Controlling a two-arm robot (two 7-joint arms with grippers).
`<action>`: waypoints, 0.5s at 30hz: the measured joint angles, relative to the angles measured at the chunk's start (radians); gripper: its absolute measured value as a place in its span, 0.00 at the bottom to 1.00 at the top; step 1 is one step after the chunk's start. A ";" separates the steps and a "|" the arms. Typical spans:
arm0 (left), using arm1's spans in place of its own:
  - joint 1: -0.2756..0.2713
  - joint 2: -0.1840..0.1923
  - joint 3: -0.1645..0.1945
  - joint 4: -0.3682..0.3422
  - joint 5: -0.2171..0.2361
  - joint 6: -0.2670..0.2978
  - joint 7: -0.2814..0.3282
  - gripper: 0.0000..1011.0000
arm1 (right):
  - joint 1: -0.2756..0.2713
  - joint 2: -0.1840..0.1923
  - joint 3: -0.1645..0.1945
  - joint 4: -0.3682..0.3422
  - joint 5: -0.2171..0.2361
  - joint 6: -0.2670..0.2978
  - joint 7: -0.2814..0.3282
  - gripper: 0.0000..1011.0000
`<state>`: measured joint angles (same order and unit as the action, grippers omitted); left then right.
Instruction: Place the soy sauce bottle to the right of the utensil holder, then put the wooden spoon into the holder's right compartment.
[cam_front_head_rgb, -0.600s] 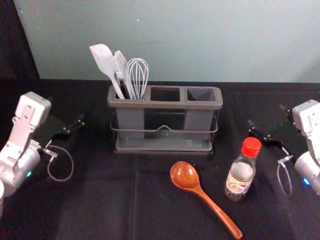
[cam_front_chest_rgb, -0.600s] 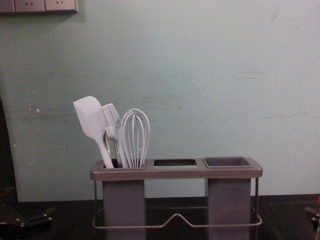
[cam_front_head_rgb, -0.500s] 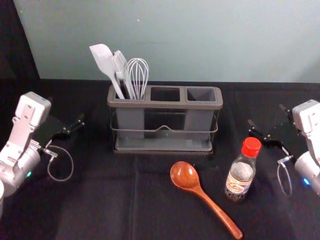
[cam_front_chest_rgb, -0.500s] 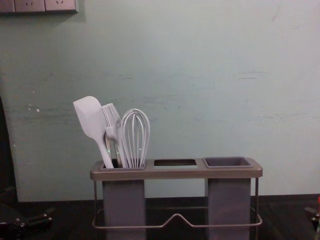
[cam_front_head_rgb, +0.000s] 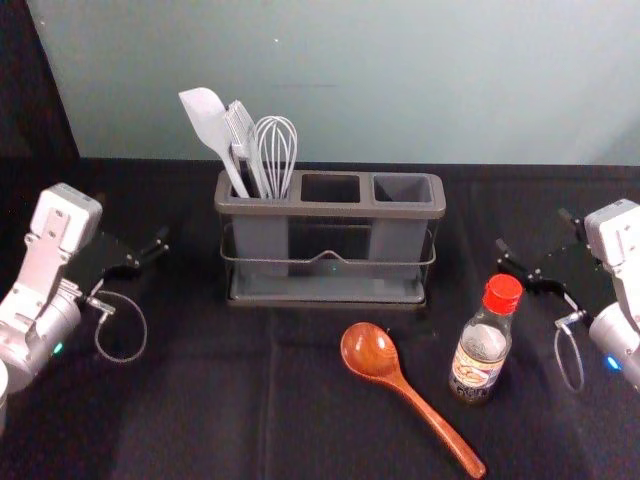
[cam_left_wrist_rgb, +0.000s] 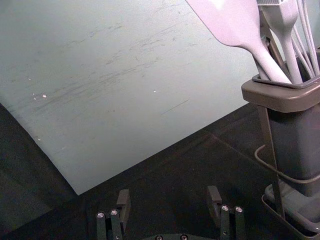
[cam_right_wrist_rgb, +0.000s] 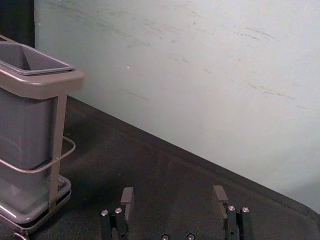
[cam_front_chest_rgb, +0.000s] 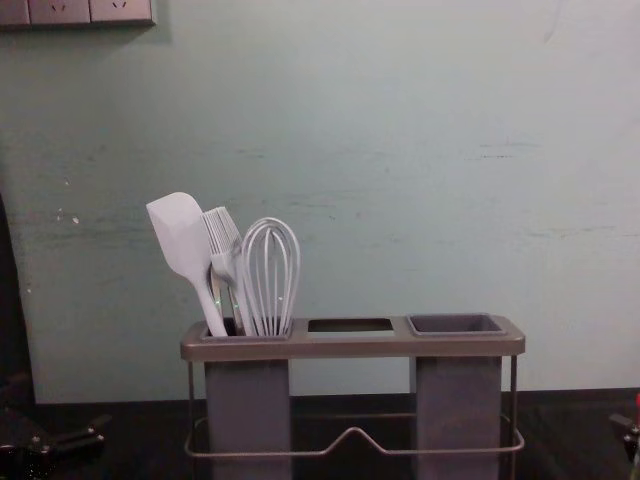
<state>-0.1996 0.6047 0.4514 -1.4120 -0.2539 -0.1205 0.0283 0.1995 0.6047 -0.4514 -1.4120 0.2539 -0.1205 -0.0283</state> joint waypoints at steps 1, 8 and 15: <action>0.000 0.000 0.000 0.000 0.000 0.000 0.000 0.99 | 0.000 0.000 0.000 0.000 0.000 0.000 0.000 0.99; 0.000 0.000 0.000 0.000 0.000 0.000 0.000 0.99 | 0.000 0.000 0.000 0.000 0.000 0.000 0.000 0.99; 0.000 0.000 0.000 0.000 0.000 0.000 0.000 0.99 | 0.000 0.000 0.000 0.000 0.000 0.000 0.000 0.99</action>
<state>-0.1995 0.6047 0.4514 -1.4120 -0.2539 -0.1205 0.0283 0.1995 0.6047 -0.4514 -1.4120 0.2539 -0.1205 -0.0283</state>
